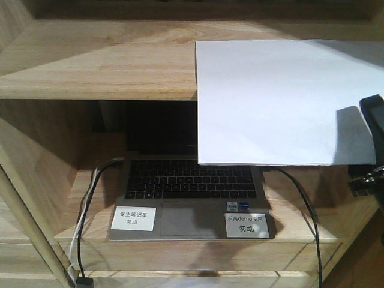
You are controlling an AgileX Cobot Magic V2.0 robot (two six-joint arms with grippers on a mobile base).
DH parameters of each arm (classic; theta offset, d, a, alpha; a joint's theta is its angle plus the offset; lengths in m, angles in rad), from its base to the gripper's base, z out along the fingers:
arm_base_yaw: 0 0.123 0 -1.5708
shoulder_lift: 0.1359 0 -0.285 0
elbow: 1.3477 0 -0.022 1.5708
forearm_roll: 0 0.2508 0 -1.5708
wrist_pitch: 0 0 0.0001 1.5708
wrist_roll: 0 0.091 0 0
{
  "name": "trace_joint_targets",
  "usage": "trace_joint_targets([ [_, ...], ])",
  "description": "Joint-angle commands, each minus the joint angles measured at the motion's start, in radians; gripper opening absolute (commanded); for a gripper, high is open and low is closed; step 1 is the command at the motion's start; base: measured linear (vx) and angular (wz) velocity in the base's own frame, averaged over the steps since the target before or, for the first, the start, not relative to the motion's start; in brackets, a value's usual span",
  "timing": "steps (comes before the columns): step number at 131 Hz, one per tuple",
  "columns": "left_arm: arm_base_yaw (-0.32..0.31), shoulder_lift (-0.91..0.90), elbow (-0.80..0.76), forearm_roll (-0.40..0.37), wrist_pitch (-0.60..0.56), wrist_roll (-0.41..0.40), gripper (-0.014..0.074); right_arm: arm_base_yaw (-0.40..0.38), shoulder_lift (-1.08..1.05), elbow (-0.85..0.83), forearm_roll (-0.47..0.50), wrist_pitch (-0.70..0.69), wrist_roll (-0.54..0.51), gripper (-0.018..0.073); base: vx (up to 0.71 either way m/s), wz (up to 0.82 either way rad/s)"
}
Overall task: Grab stapler and paper to desk for stapling
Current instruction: 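Close the right gripper on the overhanging edge of the white paper, then pull the white paper off the shelf with the right gripper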
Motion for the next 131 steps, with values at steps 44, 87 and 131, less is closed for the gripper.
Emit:
trace_joint_targets([
  [44, -0.008, 0.016, -0.028, -0.007, -0.115, -0.002, -0.0006, 0.003, -0.003, -0.03, -0.011, -0.192, -0.007, -0.0011, 0.0, 0.0],
  [87, -0.008, 0.016, -0.028, -0.007, -0.115, -0.002, -0.0006, 0.003, -0.032, -0.03, -0.012, -0.192, -0.003, -0.001, 0.0, 0.0],
  [131, -0.008, 0.016, -0.028, -0.007, -0.115, -0.002, -0.0006, 0.003, -0.135, -0.03, -0.11, -0.189, -0.003, -0.0007, 0.0, 0.0],
])
